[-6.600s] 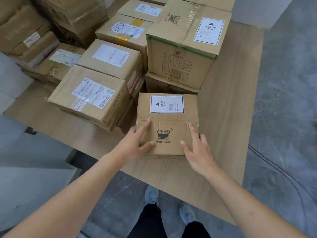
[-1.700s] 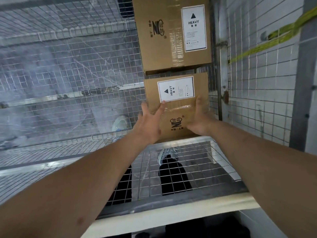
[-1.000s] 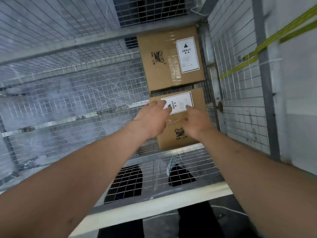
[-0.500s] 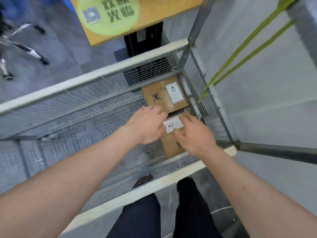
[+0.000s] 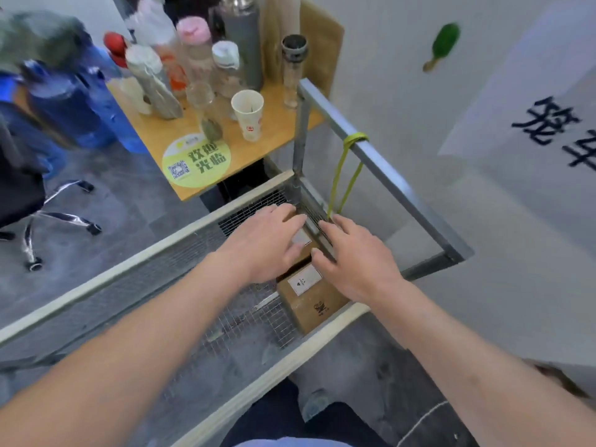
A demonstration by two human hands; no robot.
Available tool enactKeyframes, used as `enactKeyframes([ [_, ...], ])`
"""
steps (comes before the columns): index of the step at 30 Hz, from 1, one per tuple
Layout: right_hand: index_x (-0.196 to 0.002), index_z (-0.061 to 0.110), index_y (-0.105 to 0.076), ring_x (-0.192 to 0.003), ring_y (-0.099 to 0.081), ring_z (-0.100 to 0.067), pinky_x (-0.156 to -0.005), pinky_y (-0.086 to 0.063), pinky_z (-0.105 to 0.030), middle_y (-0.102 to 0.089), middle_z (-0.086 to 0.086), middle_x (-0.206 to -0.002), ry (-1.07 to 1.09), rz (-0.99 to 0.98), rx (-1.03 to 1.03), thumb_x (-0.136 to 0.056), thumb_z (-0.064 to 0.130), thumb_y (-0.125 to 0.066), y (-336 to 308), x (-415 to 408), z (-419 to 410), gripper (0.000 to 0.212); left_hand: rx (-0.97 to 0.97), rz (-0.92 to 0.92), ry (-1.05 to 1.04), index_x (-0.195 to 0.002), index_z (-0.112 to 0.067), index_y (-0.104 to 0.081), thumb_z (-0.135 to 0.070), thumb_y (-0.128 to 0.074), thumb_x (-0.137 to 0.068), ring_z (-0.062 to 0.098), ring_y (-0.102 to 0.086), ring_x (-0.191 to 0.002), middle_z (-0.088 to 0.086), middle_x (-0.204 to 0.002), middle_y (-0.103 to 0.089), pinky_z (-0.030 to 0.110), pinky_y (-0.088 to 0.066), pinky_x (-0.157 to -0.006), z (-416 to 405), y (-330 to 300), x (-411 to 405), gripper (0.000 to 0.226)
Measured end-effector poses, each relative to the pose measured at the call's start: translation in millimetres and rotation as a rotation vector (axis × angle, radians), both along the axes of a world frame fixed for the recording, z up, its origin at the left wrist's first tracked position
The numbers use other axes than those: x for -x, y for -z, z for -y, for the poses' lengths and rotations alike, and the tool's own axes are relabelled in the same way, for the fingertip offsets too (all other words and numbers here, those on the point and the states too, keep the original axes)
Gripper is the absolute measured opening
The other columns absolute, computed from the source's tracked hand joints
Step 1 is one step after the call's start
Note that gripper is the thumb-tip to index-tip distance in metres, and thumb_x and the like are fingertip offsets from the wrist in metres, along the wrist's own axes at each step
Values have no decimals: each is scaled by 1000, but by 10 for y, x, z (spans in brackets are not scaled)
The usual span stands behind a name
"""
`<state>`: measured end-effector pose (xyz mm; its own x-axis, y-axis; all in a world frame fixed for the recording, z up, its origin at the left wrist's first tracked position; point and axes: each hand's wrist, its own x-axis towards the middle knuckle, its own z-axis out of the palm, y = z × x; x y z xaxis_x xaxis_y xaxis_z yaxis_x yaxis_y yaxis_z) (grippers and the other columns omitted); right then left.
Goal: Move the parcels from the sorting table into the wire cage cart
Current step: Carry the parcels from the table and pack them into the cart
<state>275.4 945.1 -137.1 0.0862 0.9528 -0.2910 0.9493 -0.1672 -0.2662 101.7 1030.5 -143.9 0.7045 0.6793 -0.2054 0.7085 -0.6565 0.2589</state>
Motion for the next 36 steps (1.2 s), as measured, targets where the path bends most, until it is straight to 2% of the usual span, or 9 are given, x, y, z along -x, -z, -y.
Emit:
enactKeyframes([
  [7, -160, 31, -35, -152, -31, -22, -120, -34, -44, -29, -2, -168, 114, -9, -129, -103, 59, -39, -610, -418, 447, 63, -117, 67, 90, -158, -20, -37, -45, -48, -105, 24, -37, -145, 3, -160, -37, 41, -39, -117, 228, -601, -439, 60],
  [12, -158, 31, -40, -149, -37, -21, -116, -39, -43, -35, -2, -165, 197, 7, -219, -101, 60, -42, -906, -642, 898, 64, -203, 100, 193, -158, -22, -38, -48, -47, -104, 23, -39, -145, 2, -159, -40, 41, -40, -117, 555, -949, -800, 60],
  [16, -156, 31, -42, -145, -42, -22, -114, -40, -43, -36, -4, -165, 293, 53, -249, -100, 58, -43, -1099, -801, 1274, 62, -248, 132, 317, -156, -23, -40, -47, -51, -103, 23, -42, -142, 1, -157, -43, 42, -44, -113, 767, -1164, -1063, 59],
  [19, -157, 29, -41, -148, -38, -23, -117, -36, -42, -37, -5, -164, 391, 86, -258, -101, 58, -43, -1224, -863, 1587, 63, -253, 135, 429, -157, -23, -38, -45, -52, -103, 24, -40, -144, 2, -157, -42, 39, -42, -114, 895, -1284, -1255, 59],
  [23, -158, 27, -38, -152, -31, -24, -122, -31, -43, -29, -4, -168, 574, 94, -254, -102, 57, -42, -1339, -830, 2031, 64, -248, 159, 598, -158, -25, -36, -45, -50, -104, 25, -38, -146, 3, -159, -40, 40, -36, -117, 1101, -1394, -1529, 59],
  [29, -159, 30, -36, -153, -28, -23, -123, -29, -45, -24, 0, -170, 940, 93, -279, -103, 58, -42, -1402, -490, 2783, 63, -162, 227, 867, -158, -32, -32, -49, -48, -104, 21, -37, -146, -6, -161, -35, 43, -45, -112, 1618, -1497, -1813, 58],
  [36, -156, 28, -42, -151, -32, -25, -120, -33, -42, -31, -4, -167, 1278, 169, -293, -101, 57, -48, -1472, 152, 3743, 63, -136, 279, 1210, -155, -28, -39, -45, -48, -105, 23, -40, -141, -5, -155, -41, 40, -41, -111, 2517, -1592, -1871, 53],
])
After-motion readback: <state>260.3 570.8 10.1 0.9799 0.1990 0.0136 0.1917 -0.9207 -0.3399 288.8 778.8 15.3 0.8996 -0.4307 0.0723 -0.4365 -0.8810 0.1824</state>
